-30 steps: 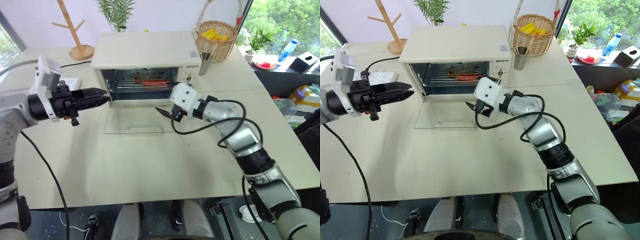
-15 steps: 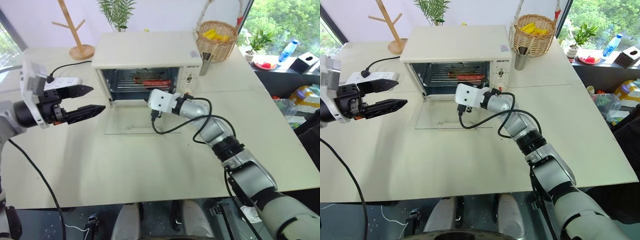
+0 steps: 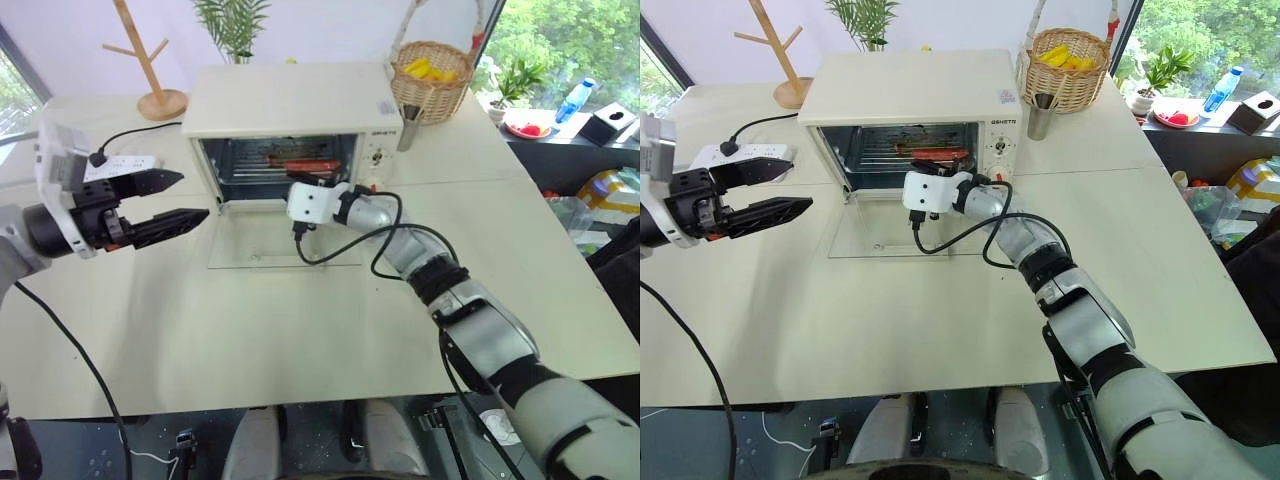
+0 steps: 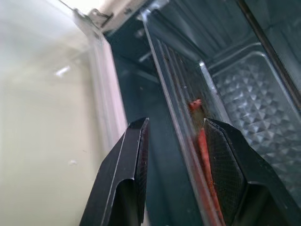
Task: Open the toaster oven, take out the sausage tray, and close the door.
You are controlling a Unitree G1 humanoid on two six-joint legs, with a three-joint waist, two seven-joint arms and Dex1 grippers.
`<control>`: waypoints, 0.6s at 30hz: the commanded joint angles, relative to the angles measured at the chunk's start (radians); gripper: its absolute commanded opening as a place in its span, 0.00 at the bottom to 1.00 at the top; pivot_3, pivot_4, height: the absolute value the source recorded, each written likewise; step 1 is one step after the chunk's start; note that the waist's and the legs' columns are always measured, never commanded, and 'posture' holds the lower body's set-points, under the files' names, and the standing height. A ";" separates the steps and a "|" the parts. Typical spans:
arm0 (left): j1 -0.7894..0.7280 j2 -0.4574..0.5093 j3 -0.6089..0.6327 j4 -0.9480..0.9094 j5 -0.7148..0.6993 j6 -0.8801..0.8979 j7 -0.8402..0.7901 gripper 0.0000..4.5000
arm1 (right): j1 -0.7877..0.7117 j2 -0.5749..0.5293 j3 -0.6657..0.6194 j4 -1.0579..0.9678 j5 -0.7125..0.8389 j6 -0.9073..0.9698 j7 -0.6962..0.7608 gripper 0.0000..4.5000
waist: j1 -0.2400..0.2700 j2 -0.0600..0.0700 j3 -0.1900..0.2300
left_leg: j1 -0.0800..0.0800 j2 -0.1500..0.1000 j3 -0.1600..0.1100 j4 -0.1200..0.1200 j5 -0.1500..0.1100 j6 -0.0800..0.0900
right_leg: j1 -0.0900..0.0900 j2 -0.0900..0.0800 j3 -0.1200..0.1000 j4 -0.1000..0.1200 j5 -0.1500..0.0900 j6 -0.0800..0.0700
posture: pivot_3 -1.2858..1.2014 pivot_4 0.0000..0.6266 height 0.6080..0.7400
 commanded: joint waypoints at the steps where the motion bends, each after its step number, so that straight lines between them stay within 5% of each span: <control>1: -0.002 0.019 0.043 -0.033 -0.021 -0.013 0.013 1.00 | -0.059 0.023 0.000 0.063 -0.021 -0.051 -0.049 0.42 | 0.000 0.000 0.000 | 0.000 0.000 0.000 0.000 0.000 0.000 | 0.000 0.000 0.000 0.000 0.000 0.000 | 0.52 0.24 0.95; 18: 0.016 0.012 0.042 -0.069 -0.047 -0.020 0.059 1.00 | -0.229 0.091 0.033 0.421 -0.136 -0.062 -0.225 0.42 | -0.001 0.000 0.000 | 0.002 0.000 0.001 -0.005 0.001 -0.002 | -0.001 0.000 0.001 0.000 0.000 0.000 | 0.52 0.24 0.95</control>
